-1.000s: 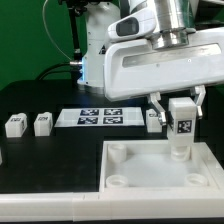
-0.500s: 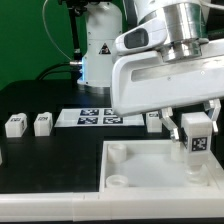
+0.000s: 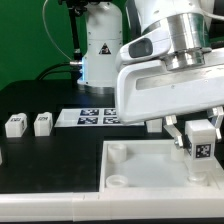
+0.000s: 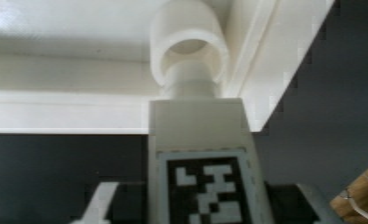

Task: Assemble one leg

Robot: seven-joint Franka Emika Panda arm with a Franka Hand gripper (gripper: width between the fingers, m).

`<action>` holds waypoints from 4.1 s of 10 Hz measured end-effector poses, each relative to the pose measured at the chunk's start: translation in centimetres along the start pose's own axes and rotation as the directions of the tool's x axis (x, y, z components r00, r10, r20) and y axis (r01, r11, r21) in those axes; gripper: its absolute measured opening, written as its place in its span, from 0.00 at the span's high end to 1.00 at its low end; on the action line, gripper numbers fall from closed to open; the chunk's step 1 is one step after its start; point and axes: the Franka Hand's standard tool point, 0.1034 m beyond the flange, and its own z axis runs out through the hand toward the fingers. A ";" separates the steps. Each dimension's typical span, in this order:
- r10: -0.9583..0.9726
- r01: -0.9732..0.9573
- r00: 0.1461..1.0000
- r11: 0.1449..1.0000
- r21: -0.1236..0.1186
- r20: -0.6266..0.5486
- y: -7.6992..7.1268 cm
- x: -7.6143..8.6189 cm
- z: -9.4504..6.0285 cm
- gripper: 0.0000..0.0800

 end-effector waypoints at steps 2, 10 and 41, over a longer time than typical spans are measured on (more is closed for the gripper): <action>-0.004 0.004 1.000 1.000 0.000 0.004 -0.1 -0.3 0.0 0.64; -0.001 0.001 1.000 1.000 -0.008 -0.025 0.1 -1.4 1.5 0.64; 0.120 -0.151 0.809 0.989 0.007 0.576 -0.3 -1.3 0.9 0.19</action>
Offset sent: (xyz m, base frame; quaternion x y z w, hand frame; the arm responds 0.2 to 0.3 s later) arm -0.0021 -0.0040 -0.0118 -0.0038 0.0181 -0.0015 0.9998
